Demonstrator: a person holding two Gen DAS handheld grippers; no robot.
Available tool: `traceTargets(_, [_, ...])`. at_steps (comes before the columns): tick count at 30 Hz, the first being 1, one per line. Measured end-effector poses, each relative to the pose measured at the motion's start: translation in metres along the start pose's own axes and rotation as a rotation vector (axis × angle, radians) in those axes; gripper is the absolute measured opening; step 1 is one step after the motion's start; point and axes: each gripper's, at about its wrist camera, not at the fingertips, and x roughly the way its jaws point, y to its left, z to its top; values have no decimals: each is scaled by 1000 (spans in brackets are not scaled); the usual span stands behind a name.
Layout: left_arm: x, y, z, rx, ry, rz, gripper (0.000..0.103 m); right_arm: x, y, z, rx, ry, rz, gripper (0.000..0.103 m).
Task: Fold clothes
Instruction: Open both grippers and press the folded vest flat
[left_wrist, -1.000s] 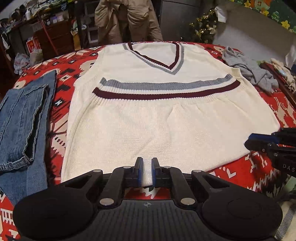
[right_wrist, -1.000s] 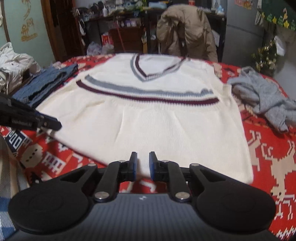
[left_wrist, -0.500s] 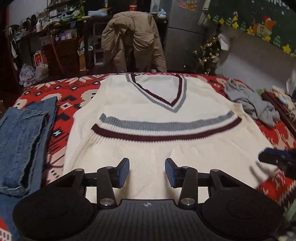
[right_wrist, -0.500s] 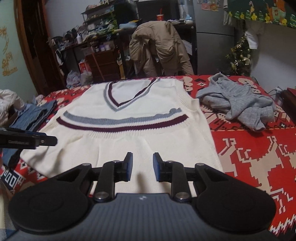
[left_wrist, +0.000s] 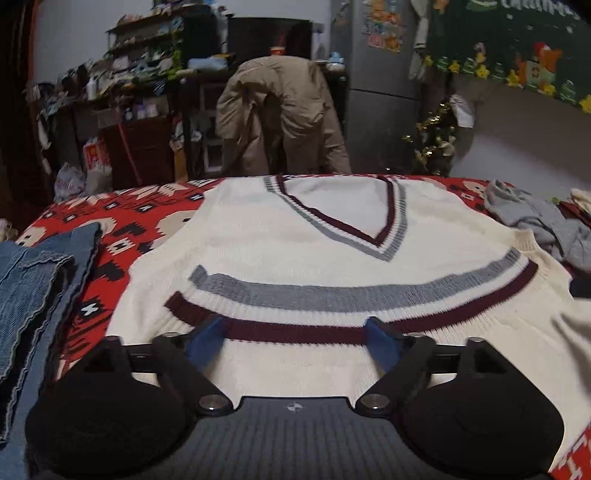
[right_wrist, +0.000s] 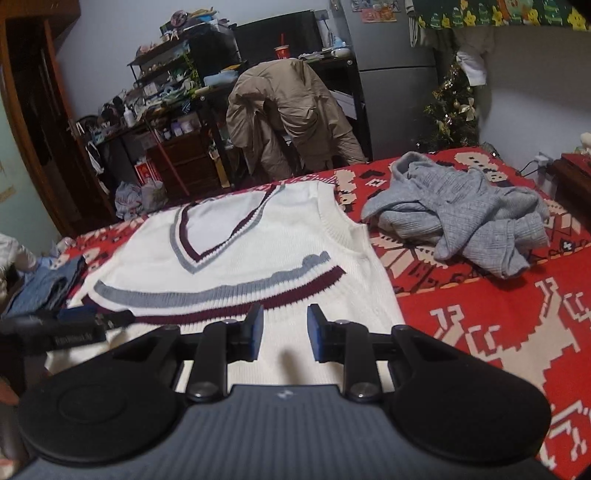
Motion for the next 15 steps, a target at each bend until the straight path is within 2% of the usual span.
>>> traceTargets(1, [0,-3,-1,15,4,6,103,2,-1,-1,7,6,-1,28])
traceTargets(10, [0,-2,-4,13,13,12,103,15,4,-10,-8,77,12,29])
traceTargets(15, [0,-2,-3,13,15,12,103,22,5,-14,-30,111,-41,29])
